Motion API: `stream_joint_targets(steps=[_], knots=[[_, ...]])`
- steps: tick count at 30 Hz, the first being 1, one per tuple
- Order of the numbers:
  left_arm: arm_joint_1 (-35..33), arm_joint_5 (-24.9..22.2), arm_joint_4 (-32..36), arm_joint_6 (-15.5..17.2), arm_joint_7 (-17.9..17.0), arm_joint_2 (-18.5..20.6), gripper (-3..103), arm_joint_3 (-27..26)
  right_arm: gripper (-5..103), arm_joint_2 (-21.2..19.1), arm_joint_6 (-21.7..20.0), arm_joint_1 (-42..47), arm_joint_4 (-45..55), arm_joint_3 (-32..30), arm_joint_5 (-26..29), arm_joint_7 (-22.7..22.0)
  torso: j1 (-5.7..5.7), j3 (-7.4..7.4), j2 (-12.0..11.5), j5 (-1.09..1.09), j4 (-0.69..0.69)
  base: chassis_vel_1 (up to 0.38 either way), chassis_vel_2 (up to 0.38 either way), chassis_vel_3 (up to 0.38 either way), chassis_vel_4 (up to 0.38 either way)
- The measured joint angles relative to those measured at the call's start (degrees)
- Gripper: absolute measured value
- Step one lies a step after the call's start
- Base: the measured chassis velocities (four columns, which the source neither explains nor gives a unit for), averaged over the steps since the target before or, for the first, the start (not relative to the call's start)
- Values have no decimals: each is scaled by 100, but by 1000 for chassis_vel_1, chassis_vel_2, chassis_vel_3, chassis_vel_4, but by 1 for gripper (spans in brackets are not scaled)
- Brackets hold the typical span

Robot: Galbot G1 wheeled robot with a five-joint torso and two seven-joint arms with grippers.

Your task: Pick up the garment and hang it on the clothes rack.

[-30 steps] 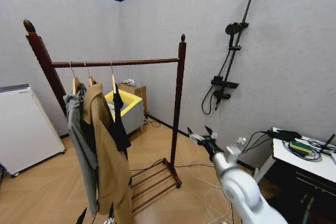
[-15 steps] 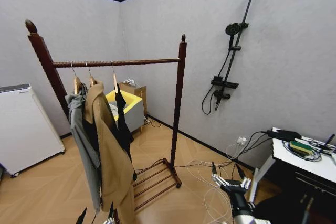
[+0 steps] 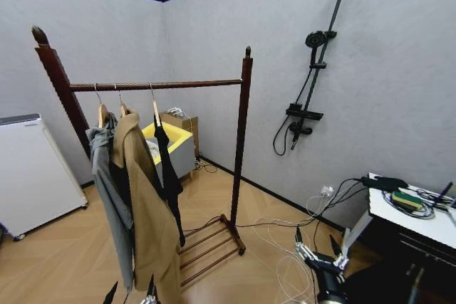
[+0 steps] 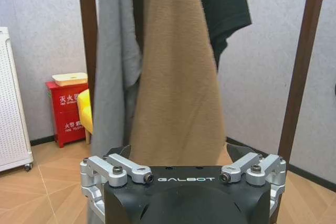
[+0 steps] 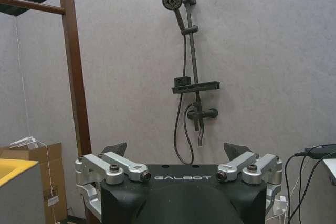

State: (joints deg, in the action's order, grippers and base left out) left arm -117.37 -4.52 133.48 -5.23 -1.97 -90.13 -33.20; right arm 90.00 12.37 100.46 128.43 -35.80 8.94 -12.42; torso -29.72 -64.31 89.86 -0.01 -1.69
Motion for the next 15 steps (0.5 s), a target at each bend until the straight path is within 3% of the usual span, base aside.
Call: stream_joint_targets(steps=[5, 7, 15], knots=[[0, 0, 0, 0, 0, 0, 100, 3, 100, 1, 21, -78, -12, 29, -186, 35, -1, 0, -1, 0, -2, -166, -215, 168, 201], [0, 0, 0, 0, 0, -1, 100, 5, 100, 4, 239, -130, -59, 60, -585, 62, 0, -1, -1, 4, 1, -181, -174, 176, 189], [0, 0, 0, 0, 2, -1, 100, 5, 100, 24, 254, -243, -73, 1, -525, -14, 0, 0, 0, 2, 1, -54, -71, 72, 48]])
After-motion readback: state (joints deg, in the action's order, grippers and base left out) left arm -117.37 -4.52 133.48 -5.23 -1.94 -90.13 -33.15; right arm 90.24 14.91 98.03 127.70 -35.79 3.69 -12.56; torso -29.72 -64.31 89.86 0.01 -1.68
